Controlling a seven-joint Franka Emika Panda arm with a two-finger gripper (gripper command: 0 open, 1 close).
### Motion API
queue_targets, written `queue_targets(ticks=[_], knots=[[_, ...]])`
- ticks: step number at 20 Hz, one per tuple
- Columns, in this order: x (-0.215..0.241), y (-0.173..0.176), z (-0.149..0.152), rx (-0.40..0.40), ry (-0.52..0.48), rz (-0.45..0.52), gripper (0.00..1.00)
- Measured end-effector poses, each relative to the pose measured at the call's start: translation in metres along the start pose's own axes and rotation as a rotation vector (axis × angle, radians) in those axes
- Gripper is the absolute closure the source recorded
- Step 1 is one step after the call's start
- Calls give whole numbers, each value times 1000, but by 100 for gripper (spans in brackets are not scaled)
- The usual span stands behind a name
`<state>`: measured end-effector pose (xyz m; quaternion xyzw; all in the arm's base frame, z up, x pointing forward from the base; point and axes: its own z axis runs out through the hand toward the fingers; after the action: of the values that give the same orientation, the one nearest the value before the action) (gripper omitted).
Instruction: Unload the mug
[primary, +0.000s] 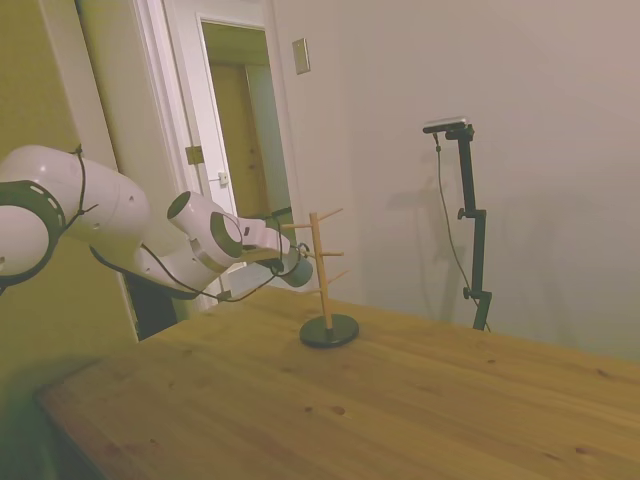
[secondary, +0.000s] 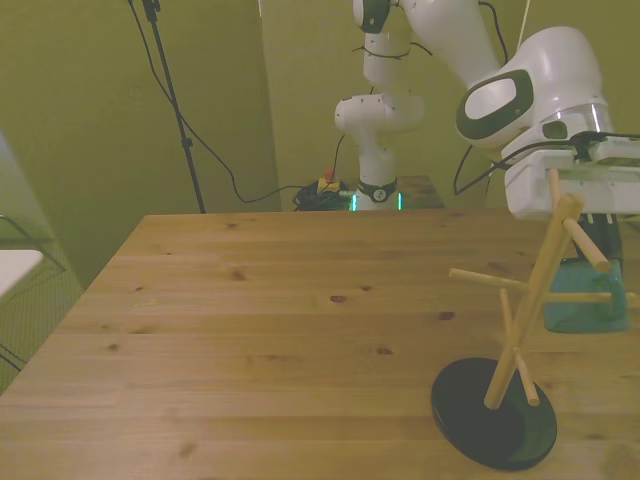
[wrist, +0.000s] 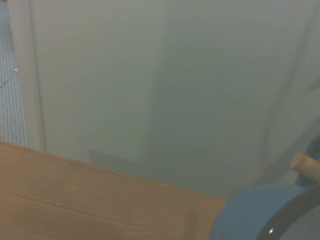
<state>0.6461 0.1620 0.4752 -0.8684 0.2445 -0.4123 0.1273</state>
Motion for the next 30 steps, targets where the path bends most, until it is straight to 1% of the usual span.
queue_targets(ticks=[4, 8, 13, 16, 18, 22, 27, 30], knots=[[-7, -6, -1, -4, -10, -8, 100], [-23, -12, 3, -9, -33, -31, 100], [-50, -18, 4, -11, -69, -65, 100], [-80, -12, 0, -24, -118, -86, 100], [-100, -7, -13, -20, -143, -105, 100], [-126, 7, -50, -10, -167, -121, 100], [-147, 33, -90, -35, -203, -51, 100], [-154, 48, -109, -53, -223, -21, 100]])
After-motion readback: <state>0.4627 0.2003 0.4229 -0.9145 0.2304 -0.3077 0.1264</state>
